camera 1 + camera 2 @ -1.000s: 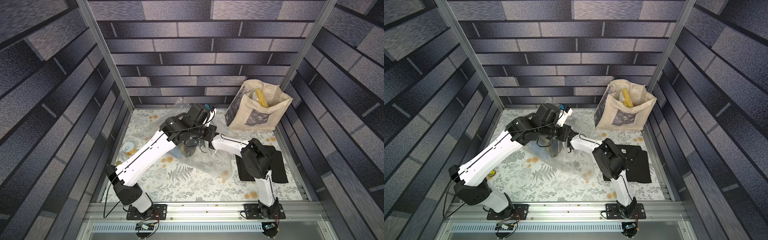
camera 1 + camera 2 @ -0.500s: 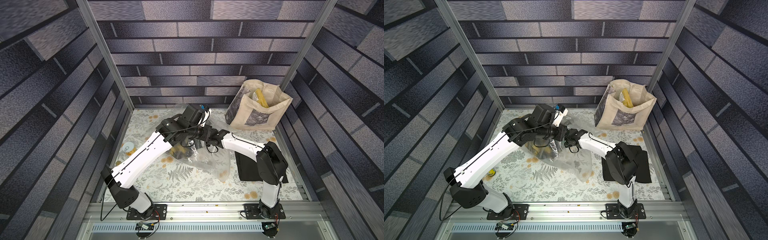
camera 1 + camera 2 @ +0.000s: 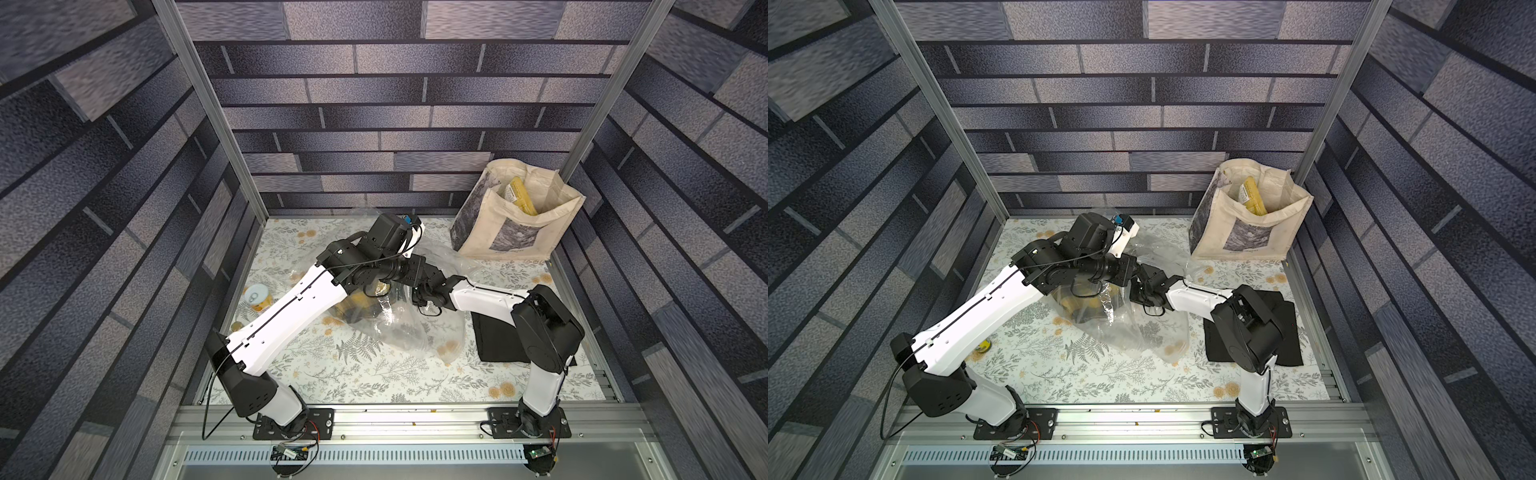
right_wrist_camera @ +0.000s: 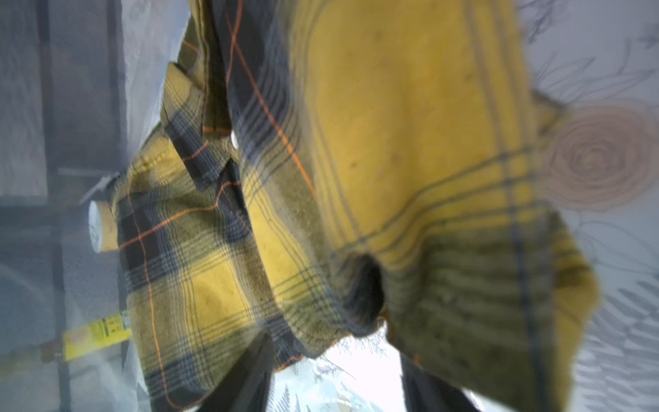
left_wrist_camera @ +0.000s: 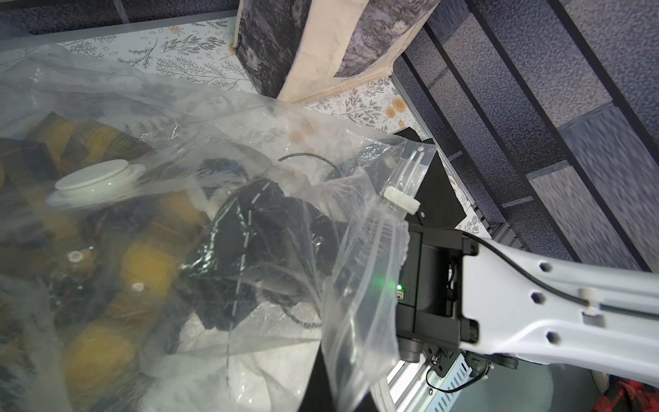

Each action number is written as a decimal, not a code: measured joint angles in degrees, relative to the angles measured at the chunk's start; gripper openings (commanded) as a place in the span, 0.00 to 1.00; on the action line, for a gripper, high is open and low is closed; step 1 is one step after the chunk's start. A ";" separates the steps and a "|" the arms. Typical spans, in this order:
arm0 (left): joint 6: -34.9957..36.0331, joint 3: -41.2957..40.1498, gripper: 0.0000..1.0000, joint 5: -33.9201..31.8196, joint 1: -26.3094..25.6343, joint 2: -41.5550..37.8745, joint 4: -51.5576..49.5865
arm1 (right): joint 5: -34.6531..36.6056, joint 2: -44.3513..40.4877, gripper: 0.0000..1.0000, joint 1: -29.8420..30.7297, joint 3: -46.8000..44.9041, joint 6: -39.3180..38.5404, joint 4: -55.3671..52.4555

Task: Place the folded shirt into the vacuum bag
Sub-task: Place the shirt in the vacuum bag.

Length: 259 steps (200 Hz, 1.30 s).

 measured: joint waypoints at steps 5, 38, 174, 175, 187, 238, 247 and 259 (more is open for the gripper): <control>0.00 0.00 0.04 0.07 -0.09 0.02 0.04 | 0.24 0.07 0.18 -0.02 0.07 -0.33 0.87; 0.00 0.00 0.04 0.15 -0.96 0.59 0.09 | 0.20 0.24 0.01 -0.15 0.74 -2.75 5.51; 0.00 0.96 0.04 -0.26 -1.55 0.92 1.75 | 2.08 10.21 0.59 -5.14 13.07 -9.01 -0.50; 0.00 0.96 0.04 -0.26 -1.55 0.92 1.75 | 2.03 10.16 0.60 -5.16 13.07 -9.05 -0.57; 0.00 0.96 0.04 -0.26 -1.55 0.92 1.75 | 2.03 8.48 0.68 -5.25 12.24 -7.45 -1.53; 0.00 0.37 0.04 0.39 -1.55 0.92 2.10 | 0.02 -1.57 0.81 -5.22 2.16 2.54 -2.73; -0.02 0.28 0.04 0.61 -1.57 1.11 2.10 | -0.42 -1.97 0.79 -5.22 0.17 4.35 -1.92; -0.13 0.20 0.04 0.98 -1.68 1.53 2.19 | -0.63 -1.81 0.75 -4.81 -1.70 6.49 -1.16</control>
